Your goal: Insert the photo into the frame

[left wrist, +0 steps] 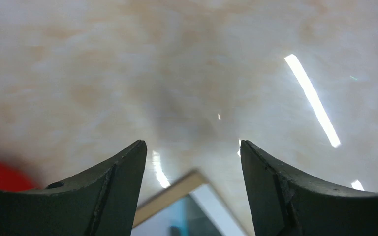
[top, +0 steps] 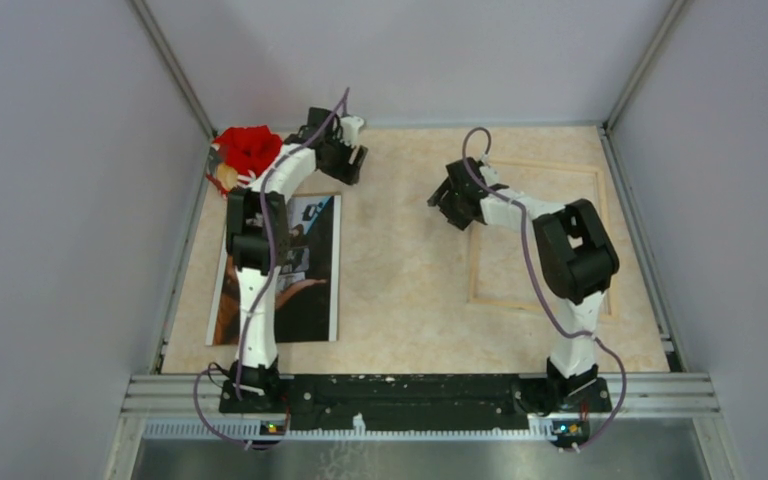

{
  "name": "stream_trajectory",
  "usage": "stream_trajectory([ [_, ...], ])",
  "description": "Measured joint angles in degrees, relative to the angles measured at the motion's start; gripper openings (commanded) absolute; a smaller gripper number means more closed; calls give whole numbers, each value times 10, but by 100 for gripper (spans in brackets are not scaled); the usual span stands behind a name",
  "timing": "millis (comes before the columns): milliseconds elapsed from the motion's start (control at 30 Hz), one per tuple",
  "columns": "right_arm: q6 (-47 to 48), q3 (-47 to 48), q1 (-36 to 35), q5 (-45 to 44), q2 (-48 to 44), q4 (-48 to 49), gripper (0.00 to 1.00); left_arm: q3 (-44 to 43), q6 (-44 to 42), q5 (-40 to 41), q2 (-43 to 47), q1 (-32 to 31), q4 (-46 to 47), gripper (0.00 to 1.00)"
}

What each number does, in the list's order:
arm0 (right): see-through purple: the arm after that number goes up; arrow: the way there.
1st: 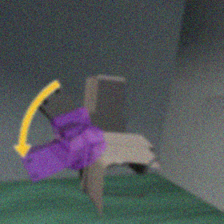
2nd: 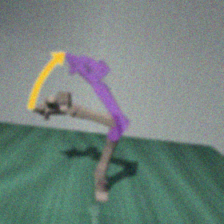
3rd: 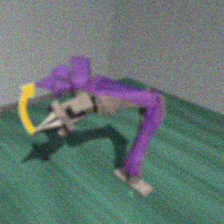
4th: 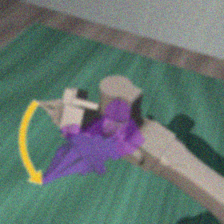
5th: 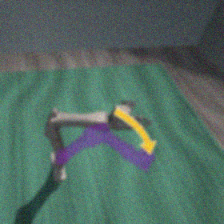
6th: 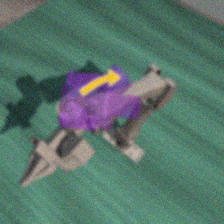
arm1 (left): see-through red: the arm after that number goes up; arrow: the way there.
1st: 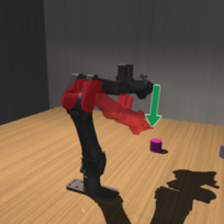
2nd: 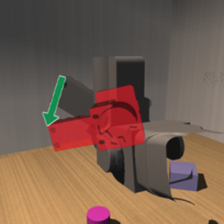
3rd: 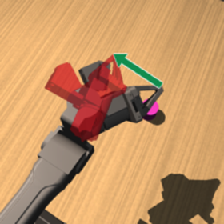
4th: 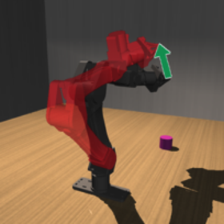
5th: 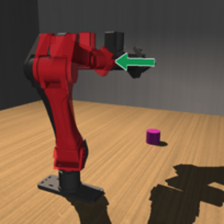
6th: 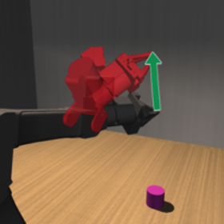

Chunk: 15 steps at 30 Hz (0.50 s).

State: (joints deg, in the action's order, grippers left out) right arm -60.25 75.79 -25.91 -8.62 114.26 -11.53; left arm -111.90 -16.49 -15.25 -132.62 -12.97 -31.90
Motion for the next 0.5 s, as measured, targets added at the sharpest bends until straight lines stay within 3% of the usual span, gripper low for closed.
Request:
stream_trajectory([
  [300, 8, -64, 1, 8, -37, 42, 63, -12, -38, 236, 4, 53, 127, 73],
  [500, 7, -86, 1, 22, -47, 65, 63, 21, -84, 301, -12, 36, 179, 74],
])
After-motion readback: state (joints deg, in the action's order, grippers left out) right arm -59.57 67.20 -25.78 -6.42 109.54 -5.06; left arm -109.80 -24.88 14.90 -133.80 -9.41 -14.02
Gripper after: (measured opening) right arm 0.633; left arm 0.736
